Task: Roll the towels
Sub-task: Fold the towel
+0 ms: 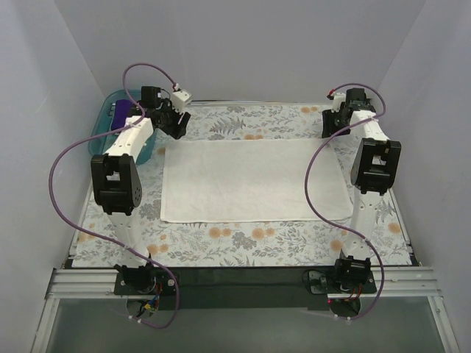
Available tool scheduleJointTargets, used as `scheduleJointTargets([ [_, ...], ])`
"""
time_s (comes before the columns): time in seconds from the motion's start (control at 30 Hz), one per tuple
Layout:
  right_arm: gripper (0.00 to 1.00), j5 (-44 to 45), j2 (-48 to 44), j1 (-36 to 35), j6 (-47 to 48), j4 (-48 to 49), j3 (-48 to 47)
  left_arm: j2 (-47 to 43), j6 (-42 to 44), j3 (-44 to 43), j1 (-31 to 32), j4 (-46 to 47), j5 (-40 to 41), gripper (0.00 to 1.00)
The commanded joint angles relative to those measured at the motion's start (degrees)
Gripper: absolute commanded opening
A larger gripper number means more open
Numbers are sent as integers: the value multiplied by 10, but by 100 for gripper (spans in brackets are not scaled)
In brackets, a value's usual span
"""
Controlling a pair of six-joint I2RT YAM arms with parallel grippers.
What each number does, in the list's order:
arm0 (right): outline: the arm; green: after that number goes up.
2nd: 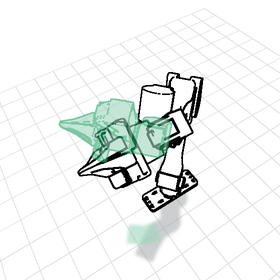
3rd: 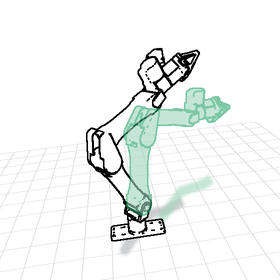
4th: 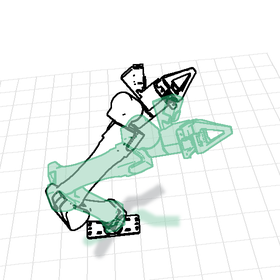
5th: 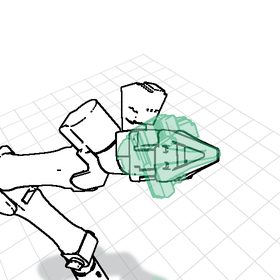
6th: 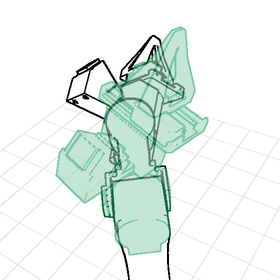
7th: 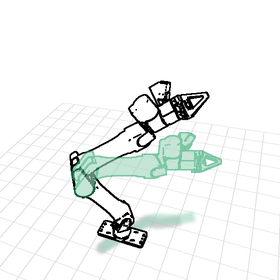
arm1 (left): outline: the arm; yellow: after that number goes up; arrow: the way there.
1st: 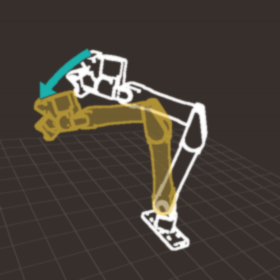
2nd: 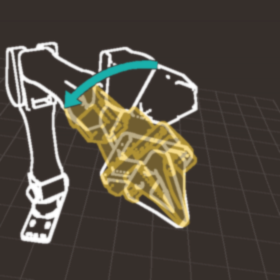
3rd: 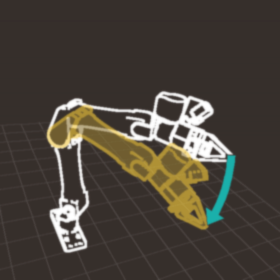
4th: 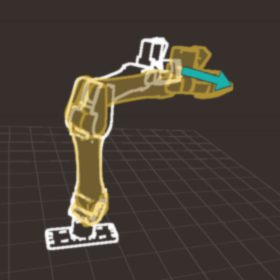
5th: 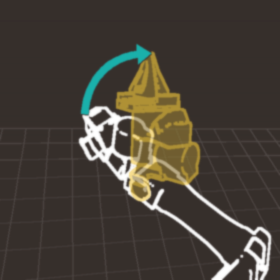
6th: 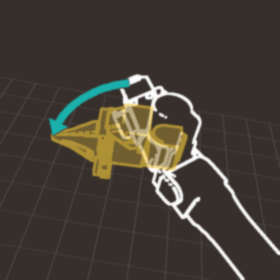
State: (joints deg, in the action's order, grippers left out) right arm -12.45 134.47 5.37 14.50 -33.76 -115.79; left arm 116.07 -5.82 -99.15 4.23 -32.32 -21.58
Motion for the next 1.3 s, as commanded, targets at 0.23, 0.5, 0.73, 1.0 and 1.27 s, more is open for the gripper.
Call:
scheduleJointTargets([
  [0.23,42,26,40,7,-26,32,-10,30,-5,-26,-6,16,39,59],
  [0.5,4,-10,36,7,-30,29,14,88,5,-56,-14,11,91,57],
  [0.73,1,-5,28,8,-32,28,1,144,7,-120,-33,5,98,52],
  [1.0,1,2,22,7,-35,27,-9,169,15,-156,-41,-35,81,39],
  [1.27,1,-1,17,7,-33,27,-7,147,30,-137,-41,-68,11,40],
])
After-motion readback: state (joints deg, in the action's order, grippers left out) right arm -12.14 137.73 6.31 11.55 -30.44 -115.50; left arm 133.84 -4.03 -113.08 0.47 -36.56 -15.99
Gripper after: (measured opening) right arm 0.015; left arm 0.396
